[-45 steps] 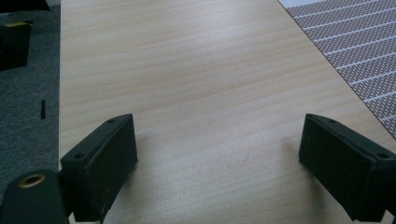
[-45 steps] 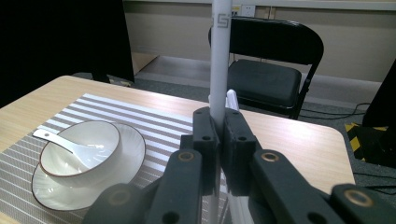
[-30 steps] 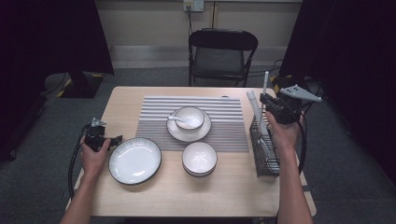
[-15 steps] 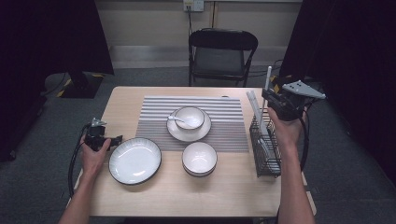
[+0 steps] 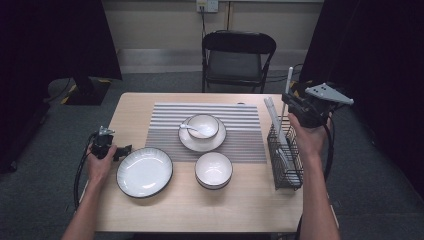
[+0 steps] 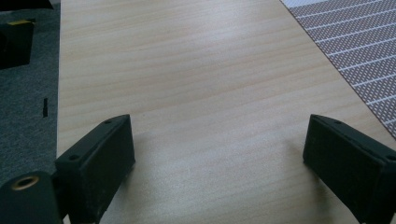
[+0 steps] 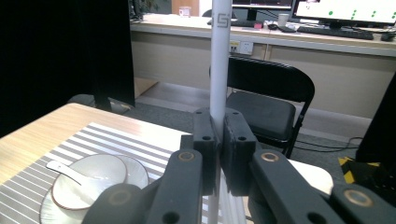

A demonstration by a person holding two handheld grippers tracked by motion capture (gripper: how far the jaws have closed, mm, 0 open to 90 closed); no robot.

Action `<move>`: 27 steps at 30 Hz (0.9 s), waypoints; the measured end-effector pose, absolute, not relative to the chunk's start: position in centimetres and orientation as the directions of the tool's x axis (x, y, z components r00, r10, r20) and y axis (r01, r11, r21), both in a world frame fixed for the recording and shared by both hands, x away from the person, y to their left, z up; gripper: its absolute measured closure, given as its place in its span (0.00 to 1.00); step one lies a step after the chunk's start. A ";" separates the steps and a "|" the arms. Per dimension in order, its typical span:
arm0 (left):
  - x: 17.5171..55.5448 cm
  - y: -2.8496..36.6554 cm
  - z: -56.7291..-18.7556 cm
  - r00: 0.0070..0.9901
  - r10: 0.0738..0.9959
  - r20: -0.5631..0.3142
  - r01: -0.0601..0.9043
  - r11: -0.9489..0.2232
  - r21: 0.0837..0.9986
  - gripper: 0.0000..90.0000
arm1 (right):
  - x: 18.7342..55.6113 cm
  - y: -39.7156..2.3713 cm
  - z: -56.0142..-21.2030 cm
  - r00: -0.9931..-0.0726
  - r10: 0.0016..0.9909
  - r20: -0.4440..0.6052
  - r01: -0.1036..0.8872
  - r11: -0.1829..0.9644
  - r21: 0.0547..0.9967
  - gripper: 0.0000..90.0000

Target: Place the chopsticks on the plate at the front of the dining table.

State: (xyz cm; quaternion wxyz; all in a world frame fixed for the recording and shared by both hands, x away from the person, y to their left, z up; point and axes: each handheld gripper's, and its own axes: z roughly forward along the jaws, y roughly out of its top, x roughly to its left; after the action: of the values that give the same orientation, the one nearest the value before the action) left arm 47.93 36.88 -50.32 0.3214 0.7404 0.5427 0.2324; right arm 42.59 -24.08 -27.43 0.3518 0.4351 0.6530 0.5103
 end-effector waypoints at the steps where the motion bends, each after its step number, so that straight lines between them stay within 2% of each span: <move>1: 47.9 36.9 -50.3 0.302 0.953 -0.006 0.655 -0.204 0.728 0.09 | 42.6 -24.1 -27.4 -0.378 0.926 -0.013 0.210 0.099 0.973 0.95; 7: 47.9 36.9 -50.3 0.297 0.955 -0.013 0.655 -0.193 0.731 0.10 | 42.5 -23.7 -27.2 -0.383 0.924 -0.014 0.206 0.100 0.973 0.95; 11: 47.8 37.0 -50.2 0.289 0.957 -0.011 0.657 -0.190 0.729 0.13 | 42.6 -23.4 -27.3 -0.389 0.921 -0.003 0.203 0.089 0.975 0.95; 13: 47.7 37.0 -50.1 0.286 0.958 -0.011 0.660 -0.189 0.727 0.18 | 42.7 -23.2 -27.4 -0.395 0.919 0.001 0.206 0.087 0.975 0.95; 15: 47.7 37.0 -50.0 0.297 0.954 -0.029 0.661 -0.184 0.728 0.17 | 42.8 -22.9 -27.7 -0.400 0.916 0.008 0.209 0.082 0.974 0.95; 24: 47.0 36.2 -48.1 0.360 0.933 -0.021 0.586 -0.208 0.783 0.18 | 43.6 -21.5 -28.9 -0.424 0.905 0.024 0.223 0.078 0.972 0.95; 27: 46.7 35.8 -47.3 0.365 0.931 0.008 0.553 -0.224 0.803 0.19 | 43.6 -21.2 -28.9 -0.428 0.903 0.031 0.218 0.070 0.973 0.95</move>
State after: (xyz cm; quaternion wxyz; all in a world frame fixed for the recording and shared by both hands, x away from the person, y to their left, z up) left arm 46.68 35.79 -47.30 0.3691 0.7391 0.5018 0.2563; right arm 43.62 -21.18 -28.93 0.3219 0.4270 0.6566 0.5319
